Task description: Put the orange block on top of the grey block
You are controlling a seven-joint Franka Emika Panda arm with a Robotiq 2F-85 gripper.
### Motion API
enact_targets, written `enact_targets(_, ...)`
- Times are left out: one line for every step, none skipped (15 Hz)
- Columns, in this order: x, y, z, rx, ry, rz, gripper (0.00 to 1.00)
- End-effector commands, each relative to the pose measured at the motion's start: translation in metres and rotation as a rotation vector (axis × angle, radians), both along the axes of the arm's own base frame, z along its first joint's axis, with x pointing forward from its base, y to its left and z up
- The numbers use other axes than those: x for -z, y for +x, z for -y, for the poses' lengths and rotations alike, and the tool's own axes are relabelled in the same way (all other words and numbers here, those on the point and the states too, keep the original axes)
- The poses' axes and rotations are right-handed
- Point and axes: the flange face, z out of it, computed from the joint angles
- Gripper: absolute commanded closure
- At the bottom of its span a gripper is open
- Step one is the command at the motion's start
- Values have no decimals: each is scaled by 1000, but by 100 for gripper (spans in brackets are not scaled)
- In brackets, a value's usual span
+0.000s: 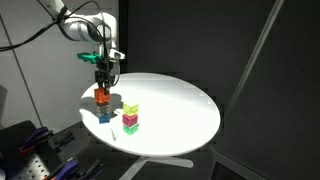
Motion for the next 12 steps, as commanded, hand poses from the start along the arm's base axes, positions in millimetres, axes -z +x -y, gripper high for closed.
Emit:
enact_targets(-6,-4,-6,33,-33,27,70)
enact_targets(-5,-3,-7,41,-34,28,70)
enact_targets(-5,-2,-7,48,-35,30,70)
enact_targets(-4,-1,-8,56,-36,31,70)
enact_targets(-4,0,-9,62,-38,32,70)
enact_targets(-4,1,-9,68,-40,34,70)
enact_targets(-3,2,-9,74,-41,35,70)
enact_targets(-2,3,-9,77,-42,36,70)
enact_targets(-2,4,-9,83,-43,37,70)
enact_targets(-1,4,-9,87,-45,38,70)
enact_targets(0,5,-9,90,-45,37,70)
enact_targets(1,6,-9,93,-46,36,70)
